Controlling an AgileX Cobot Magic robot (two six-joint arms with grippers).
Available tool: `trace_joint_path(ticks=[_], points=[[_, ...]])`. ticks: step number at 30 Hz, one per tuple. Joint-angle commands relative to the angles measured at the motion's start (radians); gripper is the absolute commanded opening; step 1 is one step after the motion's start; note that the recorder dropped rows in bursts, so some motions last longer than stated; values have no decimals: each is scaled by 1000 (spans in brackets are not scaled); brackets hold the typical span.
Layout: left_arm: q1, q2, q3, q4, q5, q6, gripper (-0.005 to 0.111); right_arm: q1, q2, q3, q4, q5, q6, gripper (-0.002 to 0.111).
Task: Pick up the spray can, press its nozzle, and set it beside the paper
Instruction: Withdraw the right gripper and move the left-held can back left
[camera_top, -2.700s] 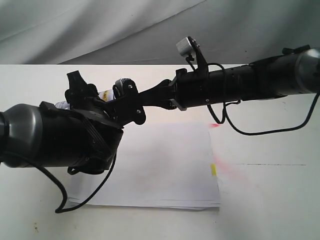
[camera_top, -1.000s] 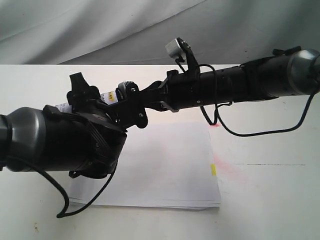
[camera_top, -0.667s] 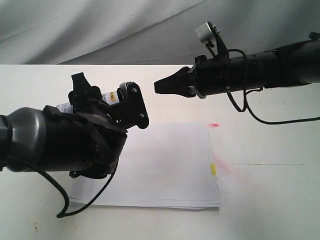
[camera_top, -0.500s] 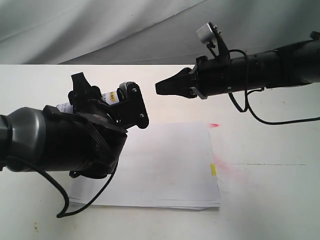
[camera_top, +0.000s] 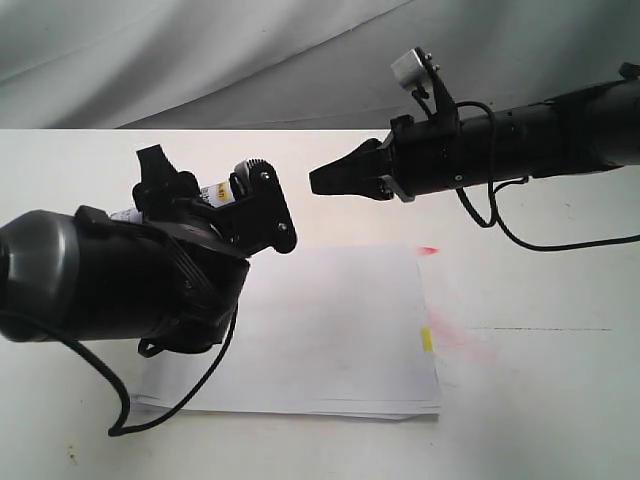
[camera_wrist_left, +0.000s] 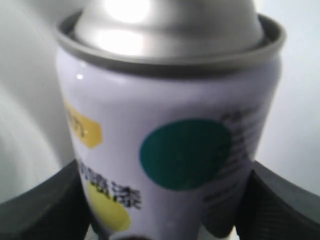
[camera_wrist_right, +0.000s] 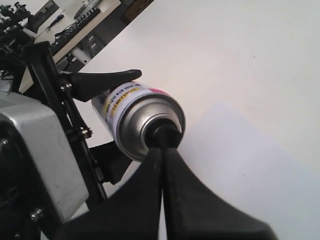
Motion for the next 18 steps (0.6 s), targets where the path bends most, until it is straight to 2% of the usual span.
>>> trace_joint_path(ticks=[1, 4, 7, 13, 18], points=[[-4, -86, -12, -34, -18, -39, 0, -18, -39, -4, -13, 33, 27, 0], [13, -162, -12, -70, -73, -104, 0, -22, -76, -4, -41, 34, 45, 0], [65, -258, -12, -130, -140, -170, 0, -22, -122, -4, -107, 31, 86, 0], [231, -440, -12, -301, -314, -241, 0, -22, -229, -4, -188, 28, 158, 0], [324, -536, -12, -329, -437, -310, 0, -20, -301, -4, -201, 32, 203, 0]])
